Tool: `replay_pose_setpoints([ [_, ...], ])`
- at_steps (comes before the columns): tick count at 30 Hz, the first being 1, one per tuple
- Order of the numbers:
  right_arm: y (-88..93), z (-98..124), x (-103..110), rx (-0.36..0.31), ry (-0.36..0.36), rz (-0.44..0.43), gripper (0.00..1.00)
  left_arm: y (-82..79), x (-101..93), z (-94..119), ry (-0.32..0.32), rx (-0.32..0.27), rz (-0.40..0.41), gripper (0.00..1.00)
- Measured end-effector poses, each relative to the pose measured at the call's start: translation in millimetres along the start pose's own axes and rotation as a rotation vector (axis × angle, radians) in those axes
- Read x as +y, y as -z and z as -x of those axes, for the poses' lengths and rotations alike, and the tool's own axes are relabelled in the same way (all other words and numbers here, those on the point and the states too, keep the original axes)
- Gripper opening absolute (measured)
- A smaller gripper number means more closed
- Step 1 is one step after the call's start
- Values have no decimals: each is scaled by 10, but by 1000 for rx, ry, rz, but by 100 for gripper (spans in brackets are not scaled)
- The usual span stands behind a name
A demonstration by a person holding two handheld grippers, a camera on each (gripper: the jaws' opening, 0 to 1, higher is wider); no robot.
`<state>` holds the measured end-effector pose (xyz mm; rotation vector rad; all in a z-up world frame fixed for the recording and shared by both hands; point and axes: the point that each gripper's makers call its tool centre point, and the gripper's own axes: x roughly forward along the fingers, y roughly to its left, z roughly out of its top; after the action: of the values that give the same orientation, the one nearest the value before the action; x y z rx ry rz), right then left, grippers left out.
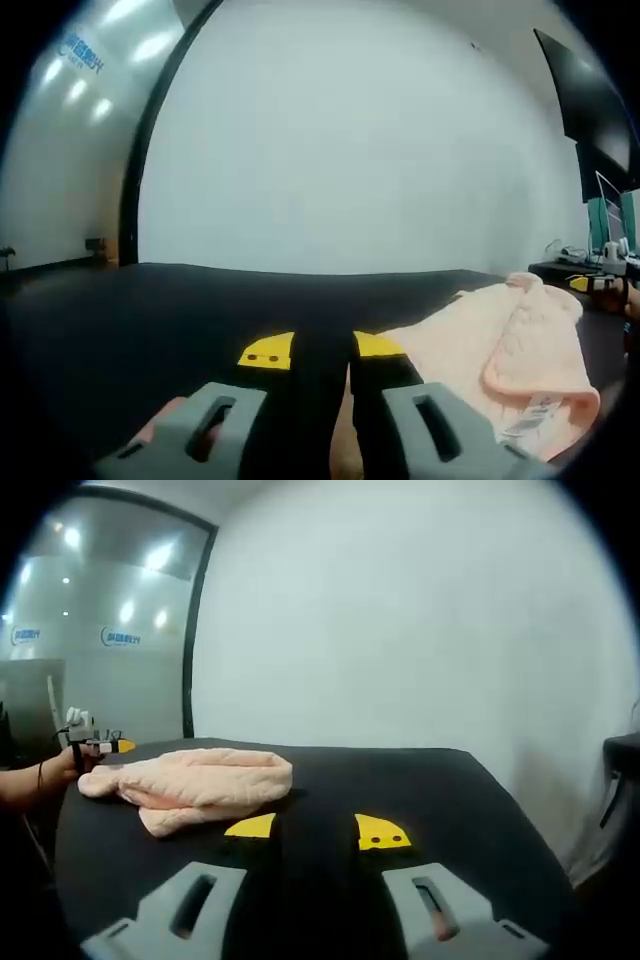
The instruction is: Fold the towel on the table until its edges align and the towel forms a compact rectangular stack.
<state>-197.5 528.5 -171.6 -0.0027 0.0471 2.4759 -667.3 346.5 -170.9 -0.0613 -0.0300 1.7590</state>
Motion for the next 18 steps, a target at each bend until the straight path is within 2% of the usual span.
replay_pose_setpoints([
  [18, 4, 21, 15, 1, 4, 5, 25, 9, -65, 31, 18, 1, -9, 21],
])
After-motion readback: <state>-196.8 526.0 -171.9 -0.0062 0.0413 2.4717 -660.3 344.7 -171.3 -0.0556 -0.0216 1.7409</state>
